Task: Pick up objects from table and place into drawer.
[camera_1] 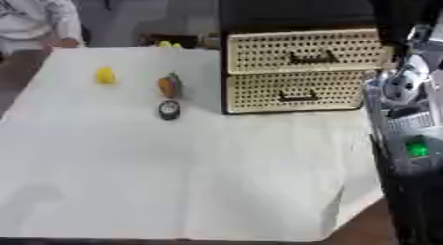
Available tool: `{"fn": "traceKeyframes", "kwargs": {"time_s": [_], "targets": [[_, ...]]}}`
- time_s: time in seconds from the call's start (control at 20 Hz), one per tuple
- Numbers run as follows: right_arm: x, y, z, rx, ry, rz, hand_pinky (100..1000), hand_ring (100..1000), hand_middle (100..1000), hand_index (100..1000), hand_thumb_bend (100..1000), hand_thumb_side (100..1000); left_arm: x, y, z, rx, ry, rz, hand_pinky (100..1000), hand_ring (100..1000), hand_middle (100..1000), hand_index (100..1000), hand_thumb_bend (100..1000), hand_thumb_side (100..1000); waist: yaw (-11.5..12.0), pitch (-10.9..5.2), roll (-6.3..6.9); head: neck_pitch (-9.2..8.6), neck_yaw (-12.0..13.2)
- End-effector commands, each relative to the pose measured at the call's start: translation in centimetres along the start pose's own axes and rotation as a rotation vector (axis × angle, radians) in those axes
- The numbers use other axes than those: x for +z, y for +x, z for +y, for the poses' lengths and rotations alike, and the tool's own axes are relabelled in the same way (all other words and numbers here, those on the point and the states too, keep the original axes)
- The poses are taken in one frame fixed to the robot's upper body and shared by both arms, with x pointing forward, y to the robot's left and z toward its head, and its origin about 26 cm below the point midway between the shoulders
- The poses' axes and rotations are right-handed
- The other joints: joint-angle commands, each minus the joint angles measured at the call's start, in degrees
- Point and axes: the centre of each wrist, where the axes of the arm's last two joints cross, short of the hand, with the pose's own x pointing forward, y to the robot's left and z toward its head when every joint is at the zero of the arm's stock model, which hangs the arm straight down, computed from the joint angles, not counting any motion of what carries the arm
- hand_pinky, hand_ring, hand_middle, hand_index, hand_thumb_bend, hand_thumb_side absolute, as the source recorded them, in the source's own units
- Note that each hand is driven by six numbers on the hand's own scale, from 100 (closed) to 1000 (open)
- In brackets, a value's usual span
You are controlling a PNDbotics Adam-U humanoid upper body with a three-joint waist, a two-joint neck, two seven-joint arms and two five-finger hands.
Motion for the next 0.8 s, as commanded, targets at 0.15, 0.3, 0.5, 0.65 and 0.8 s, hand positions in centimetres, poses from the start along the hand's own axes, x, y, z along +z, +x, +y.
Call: {"fn": "traceKeyframes", "kwargs": {"time_s": [0.15,0.3,0.5,0.65,0.8], "targets": [[-0.9,0.7,-0.3,0.005,-0.006,-0.048,233,386,494,673,100,539,-0.6,0.6,0.1,-0.024,-0.026,-0.022,402,509,510,716,100,989,0.1,-0.06,-0.05,0.56,-0.26],[-1.0,0.8,-0.3,0.005,-0.003,-0.055,231,386,495,674,100,541,-0.6,0.6,0.0,-0.027,-0.032,-0.025,402,509,510,716,100,989,0.16,0.25,-0.07,0.39,-0.02],[-1.4,0.9,-0.3,0.015,0.01,-0.076,207,386,495,675,100,571,-0.7,0.6,0.0,-0.031,-0.037,-0.028,401,509,510,715,100,990,0.21,0.54,-0.13,0.09,0.03],[-2.0,1.1,-0.5,0.056,0.037,-0.103,154,385,492,677,139,624,-0.7,0.6,0.1,-0.036,-0.039,-0.029,400,508,510,715,100,989,0.24,0.76,-0.17,-0.07,0.08],[-3.2,1.6,-0.9,0.146,0.08,-0.139,100,385,488,680,317,692,-0.7,0.7,0.1,-0.044,-0.043,-0.033,399,508,509,715,100,990,0.23,1.18,-0.26,-0.49,0.33]]}}
